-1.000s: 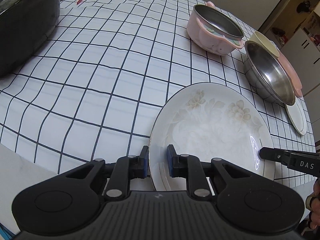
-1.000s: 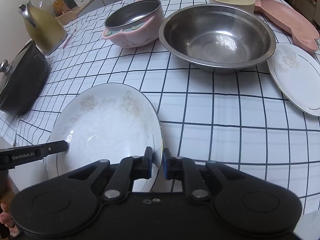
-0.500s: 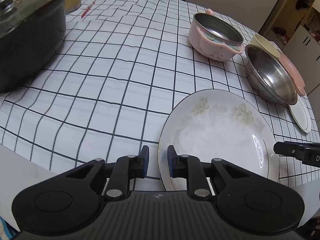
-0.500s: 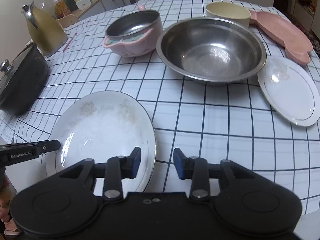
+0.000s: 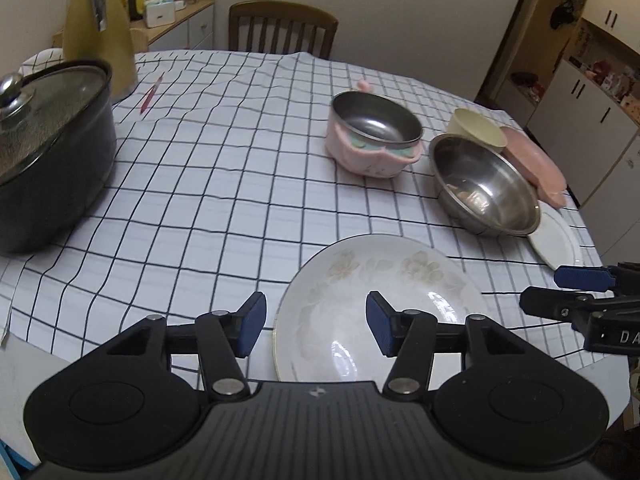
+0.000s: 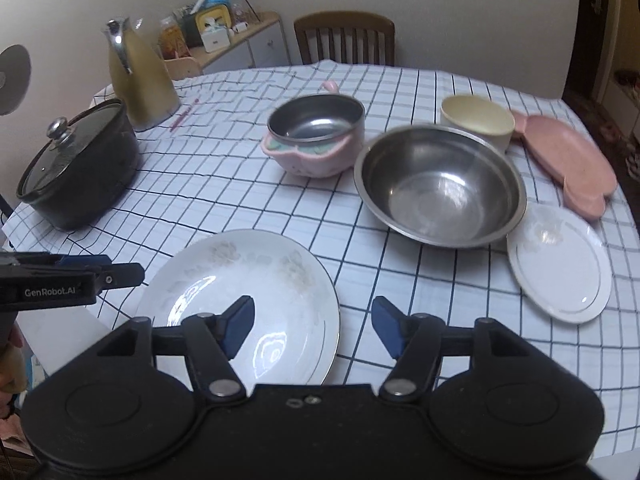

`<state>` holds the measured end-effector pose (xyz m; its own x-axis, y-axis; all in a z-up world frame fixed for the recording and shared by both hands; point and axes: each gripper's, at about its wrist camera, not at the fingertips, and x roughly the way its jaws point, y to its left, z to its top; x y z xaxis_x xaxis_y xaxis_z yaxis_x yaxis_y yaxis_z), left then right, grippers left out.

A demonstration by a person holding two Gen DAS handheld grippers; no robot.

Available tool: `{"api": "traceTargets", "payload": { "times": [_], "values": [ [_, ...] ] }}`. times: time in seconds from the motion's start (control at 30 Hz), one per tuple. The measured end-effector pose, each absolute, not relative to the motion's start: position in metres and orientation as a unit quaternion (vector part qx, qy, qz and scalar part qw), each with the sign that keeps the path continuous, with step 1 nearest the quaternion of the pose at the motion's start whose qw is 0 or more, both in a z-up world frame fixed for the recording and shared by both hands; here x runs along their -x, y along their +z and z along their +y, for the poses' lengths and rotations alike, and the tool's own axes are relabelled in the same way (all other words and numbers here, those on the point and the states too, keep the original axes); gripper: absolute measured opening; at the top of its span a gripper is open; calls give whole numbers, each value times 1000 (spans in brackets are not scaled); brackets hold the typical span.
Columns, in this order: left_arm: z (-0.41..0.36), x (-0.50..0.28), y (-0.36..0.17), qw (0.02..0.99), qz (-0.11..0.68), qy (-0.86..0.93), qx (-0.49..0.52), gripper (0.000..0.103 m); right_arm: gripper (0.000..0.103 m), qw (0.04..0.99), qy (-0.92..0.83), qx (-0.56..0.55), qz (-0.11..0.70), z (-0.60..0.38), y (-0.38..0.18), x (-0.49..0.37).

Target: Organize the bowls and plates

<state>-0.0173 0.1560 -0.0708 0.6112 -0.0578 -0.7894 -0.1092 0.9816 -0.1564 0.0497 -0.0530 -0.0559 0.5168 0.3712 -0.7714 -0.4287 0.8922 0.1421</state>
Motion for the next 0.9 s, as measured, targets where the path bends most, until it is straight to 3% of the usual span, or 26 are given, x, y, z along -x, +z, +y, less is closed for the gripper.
{"api": "traceTargets", "payload": {
  "times": [0.13, 0.47, 0.9],
  "values": [
    [145, 17, -62, 896, 433, -2, 95, 59, 80, 881, 227, 49, 412, -52, -43, -40],
    [101, 9, -40, 911, 404, -39, 75, 74, 98, 904, 195, 54, 377, -76, -18, -29],
    [1, -27, -39, 907, 409, -77, 58, 75, 102, 917, 149, 47, 368, -160, -16, -57]
  ]
}}
